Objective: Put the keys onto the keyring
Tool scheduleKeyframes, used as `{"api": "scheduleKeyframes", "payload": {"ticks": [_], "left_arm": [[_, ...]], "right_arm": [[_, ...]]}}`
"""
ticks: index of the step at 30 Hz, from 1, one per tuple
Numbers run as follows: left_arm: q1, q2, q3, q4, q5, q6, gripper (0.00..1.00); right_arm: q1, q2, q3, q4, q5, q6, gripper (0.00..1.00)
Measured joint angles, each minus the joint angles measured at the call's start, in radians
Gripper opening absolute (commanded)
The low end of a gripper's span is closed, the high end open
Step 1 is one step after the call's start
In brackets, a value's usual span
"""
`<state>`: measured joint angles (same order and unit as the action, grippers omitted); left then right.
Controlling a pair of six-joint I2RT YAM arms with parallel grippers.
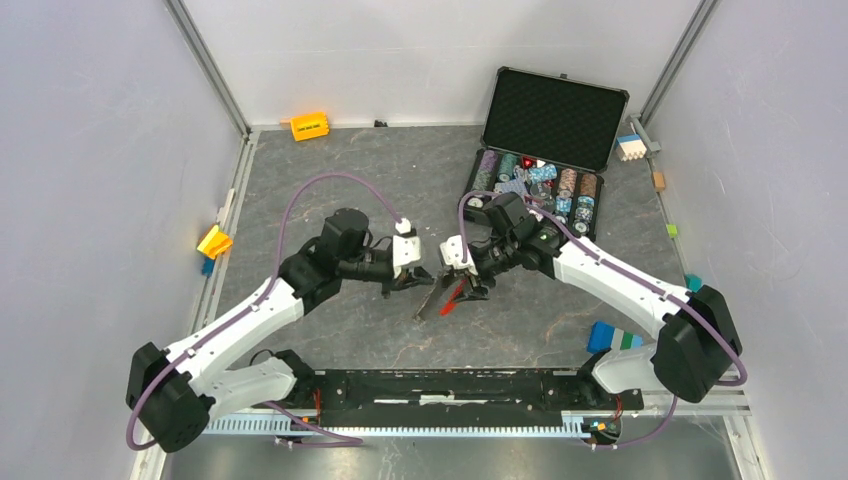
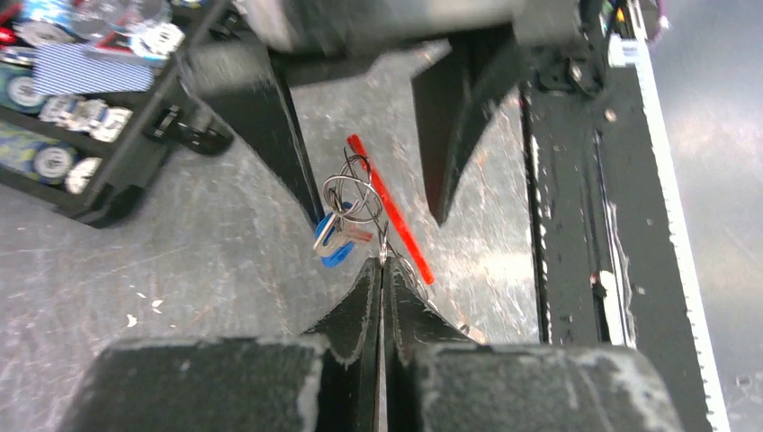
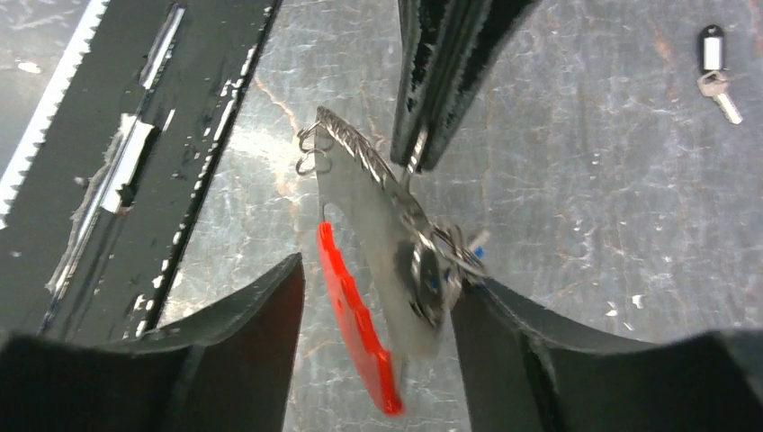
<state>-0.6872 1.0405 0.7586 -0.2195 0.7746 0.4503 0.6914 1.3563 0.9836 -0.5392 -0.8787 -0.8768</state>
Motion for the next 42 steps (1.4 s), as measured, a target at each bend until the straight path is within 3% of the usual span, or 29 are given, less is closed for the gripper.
{"api": "scheduleKeyframes", "payload": {"ticks": [6, 17, 21, 31, 42], "left_arm": [[-0.041, 0.05, 0.143, -0.066, -0.146, -0.086, 0.02], [-0.068, 0.097, 0.168, -0.204, -0.239, -0.109, 0.02], [-0.072, 0.098, 0.172, -0.235, -0.246, -0.107, 0.02], [-0.074, 0.098, 0.174, -0.246, -0.254, -0.101, 0.02], [-0.074, 0.098, 0.174, -0.218, -0.219, -0.102, 0.02]], "right_arm": [[-0.001, -0.007, 0.04, 0.014, 0.064, 0.018, 0.76], [-0.014, -0.096, 0.071, 0.057, 0.211, 0.054, 0.76], [-0.018, -0.109, 0.073, 0.055, 0.232, 0.049, 0.7], [-0.019, -0.121, 0.084, -0.052, 0.121, -0.042, 0.41], [-0.019, -0.073, 0.084, -0.117, 0.013, -0.095, 0.39]]}}
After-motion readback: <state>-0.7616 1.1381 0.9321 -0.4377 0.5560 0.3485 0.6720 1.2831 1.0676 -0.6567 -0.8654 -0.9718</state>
